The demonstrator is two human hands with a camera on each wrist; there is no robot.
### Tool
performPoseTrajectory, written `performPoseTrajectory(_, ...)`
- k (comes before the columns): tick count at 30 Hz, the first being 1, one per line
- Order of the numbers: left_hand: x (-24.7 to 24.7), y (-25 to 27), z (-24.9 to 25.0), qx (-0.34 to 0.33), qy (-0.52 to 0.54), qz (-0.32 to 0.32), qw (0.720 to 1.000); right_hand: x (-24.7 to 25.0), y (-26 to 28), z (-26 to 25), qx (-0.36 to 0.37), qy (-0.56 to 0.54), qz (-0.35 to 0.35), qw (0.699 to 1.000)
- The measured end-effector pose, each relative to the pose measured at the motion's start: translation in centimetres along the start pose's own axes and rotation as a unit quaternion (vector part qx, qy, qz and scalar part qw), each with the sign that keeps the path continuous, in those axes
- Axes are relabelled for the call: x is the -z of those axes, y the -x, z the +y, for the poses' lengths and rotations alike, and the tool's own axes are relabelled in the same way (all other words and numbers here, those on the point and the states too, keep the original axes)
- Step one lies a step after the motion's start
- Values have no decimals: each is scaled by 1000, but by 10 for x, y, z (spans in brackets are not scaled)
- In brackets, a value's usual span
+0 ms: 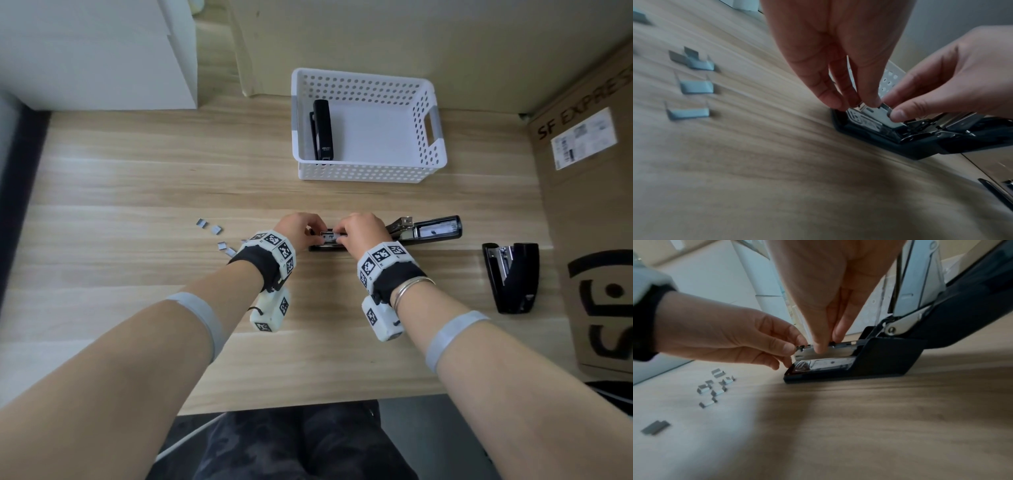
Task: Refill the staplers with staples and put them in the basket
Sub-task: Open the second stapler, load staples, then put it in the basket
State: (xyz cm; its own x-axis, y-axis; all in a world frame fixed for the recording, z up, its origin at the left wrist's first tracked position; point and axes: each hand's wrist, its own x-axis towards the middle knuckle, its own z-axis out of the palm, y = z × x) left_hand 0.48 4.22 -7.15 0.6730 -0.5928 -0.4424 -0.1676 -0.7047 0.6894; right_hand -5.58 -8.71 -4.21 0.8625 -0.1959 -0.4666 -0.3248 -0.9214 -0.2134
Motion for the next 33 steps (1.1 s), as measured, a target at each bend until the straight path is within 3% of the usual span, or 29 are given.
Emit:
performPoseTrajectory(6, 1, -2, 0, 7, -6, -8, 1000, 8, -8, 2, -38, -60, -39, 997)
performPoseTrajectory(16, 4, 4, 3, 15, -34, -12, 999, 11, -6, -3, -50, 68, -50, 995)
performPoseTrajectory(23, 45, 18, -31, 68, -135, 5, 988, 12, -7, -9, -47, 34, -23, 998)
performPoseTrajectory(33, 55, 20, -55, 81, -274, -104, 953, 6, -3, -14, -36, 25, -21, 999)
